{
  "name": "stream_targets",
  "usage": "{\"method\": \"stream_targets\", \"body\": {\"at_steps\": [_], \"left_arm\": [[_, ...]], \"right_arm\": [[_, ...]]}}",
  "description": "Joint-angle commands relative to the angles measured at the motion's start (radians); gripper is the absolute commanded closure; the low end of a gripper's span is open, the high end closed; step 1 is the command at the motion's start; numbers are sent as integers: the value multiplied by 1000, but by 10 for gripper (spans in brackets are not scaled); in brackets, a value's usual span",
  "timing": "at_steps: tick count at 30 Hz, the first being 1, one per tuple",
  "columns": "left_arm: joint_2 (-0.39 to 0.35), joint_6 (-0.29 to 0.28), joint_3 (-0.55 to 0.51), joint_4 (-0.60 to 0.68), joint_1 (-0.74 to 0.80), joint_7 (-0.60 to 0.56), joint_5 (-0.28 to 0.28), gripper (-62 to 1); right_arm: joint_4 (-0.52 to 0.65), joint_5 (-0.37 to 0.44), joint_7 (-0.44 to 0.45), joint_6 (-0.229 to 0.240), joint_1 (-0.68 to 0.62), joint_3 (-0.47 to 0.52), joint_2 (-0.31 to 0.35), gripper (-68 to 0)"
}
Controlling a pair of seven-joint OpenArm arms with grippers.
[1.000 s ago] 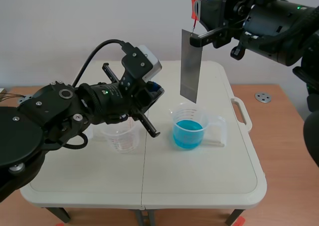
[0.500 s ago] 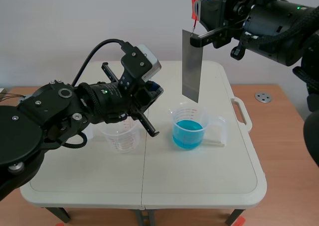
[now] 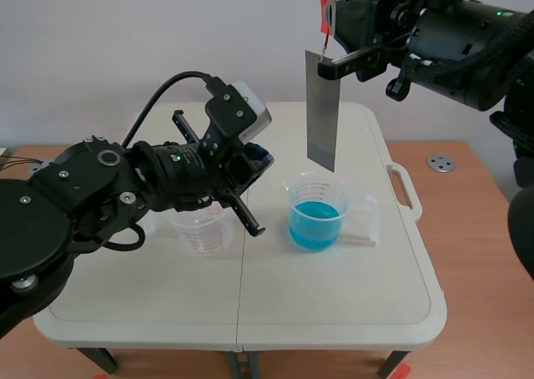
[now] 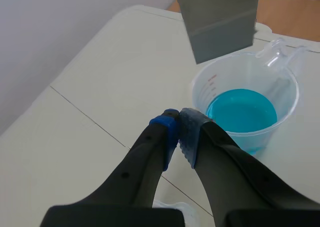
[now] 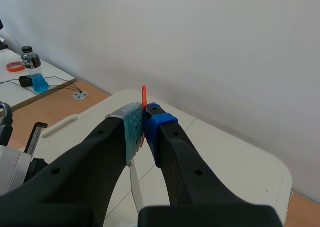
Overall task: Hold the metal plate by the orange handle, dip it into the blue solution, take it out and point at it, then put the plate back in the beaker on the left.
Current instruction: 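Point at the plate with the left hand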
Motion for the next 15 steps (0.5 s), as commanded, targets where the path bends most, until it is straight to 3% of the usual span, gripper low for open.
{"method": "stream_targets", "body": {"at_steps": [1,7,15], "left_arm": [[5,7,-1,14,6,-6,-3,-12],[-25,51,-12,15,11,-3,-21,-12],[-224,101,-157,134,184,-47,-138,-12]], "right_arm": [[27,19,15,8,12,0,3,-13],[27,19,15,8,12,0,3,-13],[27,19,12,8,12,0,3,-13]]}}
